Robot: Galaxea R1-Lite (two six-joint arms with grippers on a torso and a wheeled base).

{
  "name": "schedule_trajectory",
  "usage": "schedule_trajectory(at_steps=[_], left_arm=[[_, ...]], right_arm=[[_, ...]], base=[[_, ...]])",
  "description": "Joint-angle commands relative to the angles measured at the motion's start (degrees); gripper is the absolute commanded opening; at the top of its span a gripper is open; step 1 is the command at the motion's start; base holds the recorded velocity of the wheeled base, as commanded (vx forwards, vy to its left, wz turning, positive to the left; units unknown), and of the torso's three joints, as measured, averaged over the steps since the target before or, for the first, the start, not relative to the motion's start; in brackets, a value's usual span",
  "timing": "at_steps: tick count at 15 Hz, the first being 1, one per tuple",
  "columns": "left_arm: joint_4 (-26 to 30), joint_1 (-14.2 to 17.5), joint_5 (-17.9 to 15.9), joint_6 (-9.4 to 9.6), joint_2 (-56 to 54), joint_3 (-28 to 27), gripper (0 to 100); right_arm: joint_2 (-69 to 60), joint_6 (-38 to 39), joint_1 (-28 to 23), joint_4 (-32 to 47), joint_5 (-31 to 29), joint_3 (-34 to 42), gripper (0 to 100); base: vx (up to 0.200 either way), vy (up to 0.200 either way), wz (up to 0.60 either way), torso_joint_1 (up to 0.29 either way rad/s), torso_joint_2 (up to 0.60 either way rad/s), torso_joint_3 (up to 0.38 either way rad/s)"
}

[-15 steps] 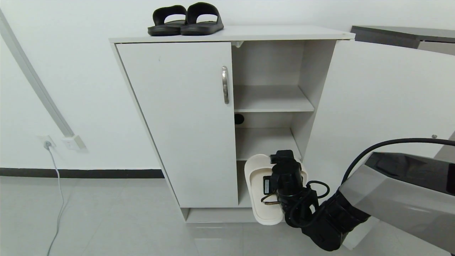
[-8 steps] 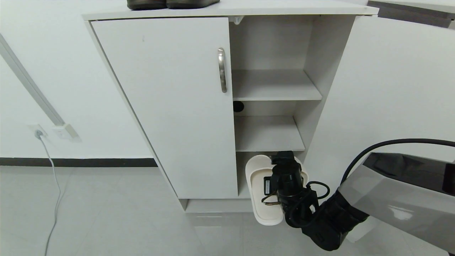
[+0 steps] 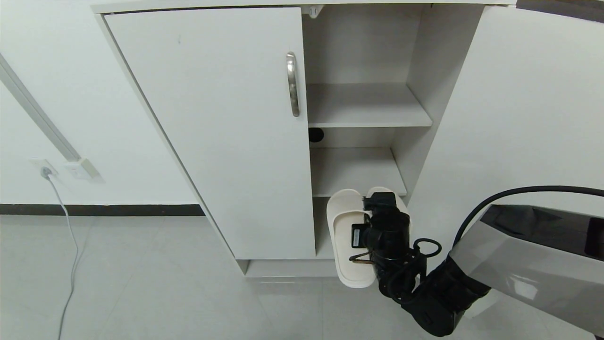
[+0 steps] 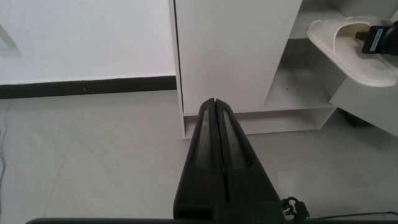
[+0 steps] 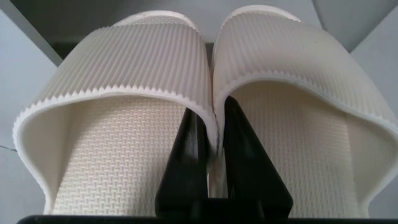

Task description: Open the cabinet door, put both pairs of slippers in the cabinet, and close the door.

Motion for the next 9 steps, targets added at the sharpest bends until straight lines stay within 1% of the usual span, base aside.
schedule_trajectory(at_steps=[1,4,9], left_arm=[[0.0,0.0,0.0,0.01,0.1,0.0,0],[0.0,0.0,0.0,0.1,0.1,0.0,0],[0.0,0.0,0.0,0.1,0.0,0.0,0]], right_arm=[[1.3,-1.0,0.0,-2.3,-0.1,0.4,0],[3.4,-3.0,0.0,-6.6,0.0,0.4,0],[3.8,-3.0,-0.2,-7.2,0.0,0.4,0]], base=[[0.0,0.0,0.0,0.0,0.0,0.0],[0.0,0.0,0.0,0.0,0.0,0.0],[0.0,0.0,0.0,0.0,0.0,0.0]])
